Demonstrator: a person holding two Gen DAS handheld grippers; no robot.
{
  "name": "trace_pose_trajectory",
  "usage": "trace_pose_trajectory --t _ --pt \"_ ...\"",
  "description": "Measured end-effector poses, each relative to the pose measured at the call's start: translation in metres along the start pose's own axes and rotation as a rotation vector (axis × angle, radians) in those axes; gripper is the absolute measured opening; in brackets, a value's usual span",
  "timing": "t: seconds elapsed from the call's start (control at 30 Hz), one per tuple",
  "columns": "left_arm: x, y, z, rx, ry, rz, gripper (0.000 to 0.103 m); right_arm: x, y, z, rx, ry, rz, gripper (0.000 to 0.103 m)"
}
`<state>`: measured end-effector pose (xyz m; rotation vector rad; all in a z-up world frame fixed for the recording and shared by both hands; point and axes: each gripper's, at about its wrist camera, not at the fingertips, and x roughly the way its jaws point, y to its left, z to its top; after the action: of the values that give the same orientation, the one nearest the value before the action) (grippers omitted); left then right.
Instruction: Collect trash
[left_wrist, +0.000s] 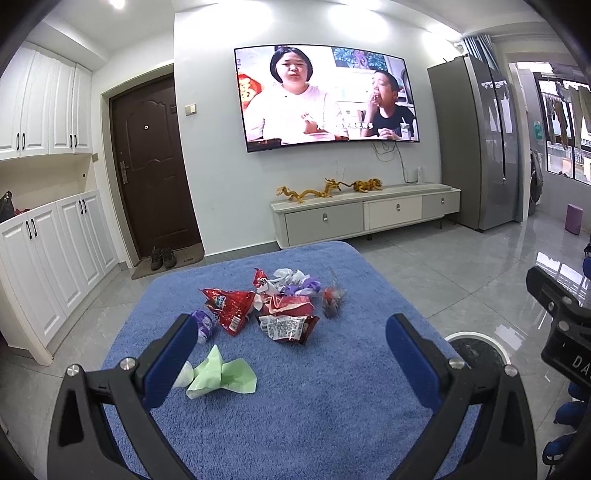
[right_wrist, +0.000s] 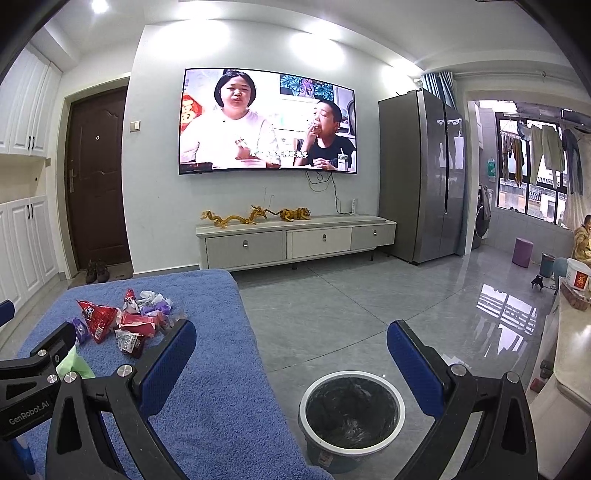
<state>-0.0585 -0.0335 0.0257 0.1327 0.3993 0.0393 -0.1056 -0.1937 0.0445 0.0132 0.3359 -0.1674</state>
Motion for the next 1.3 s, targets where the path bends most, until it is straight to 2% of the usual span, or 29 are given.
trace_pose_trajectory --t 0.27,0.83,1.3 --pt "-0.003 -0.002 -0.001 0.001 0.000 -0.003 0.102 0.000 0.001 -0.002 -0.019 0.012 -0.014 0.103" --pt "-0.018 -0.002 0.000 -0.020 -0.053 0.014 0.102 -0.009 0.004 -0.004 -0.037 -0.002 0.000 0.103" --pt "-0.015 -0.004 0.002 -0.023 -0.028 -0.034 0.102 -0.008 -0.002 -0.003 -0.017 -0.010 -0.007 0.103"
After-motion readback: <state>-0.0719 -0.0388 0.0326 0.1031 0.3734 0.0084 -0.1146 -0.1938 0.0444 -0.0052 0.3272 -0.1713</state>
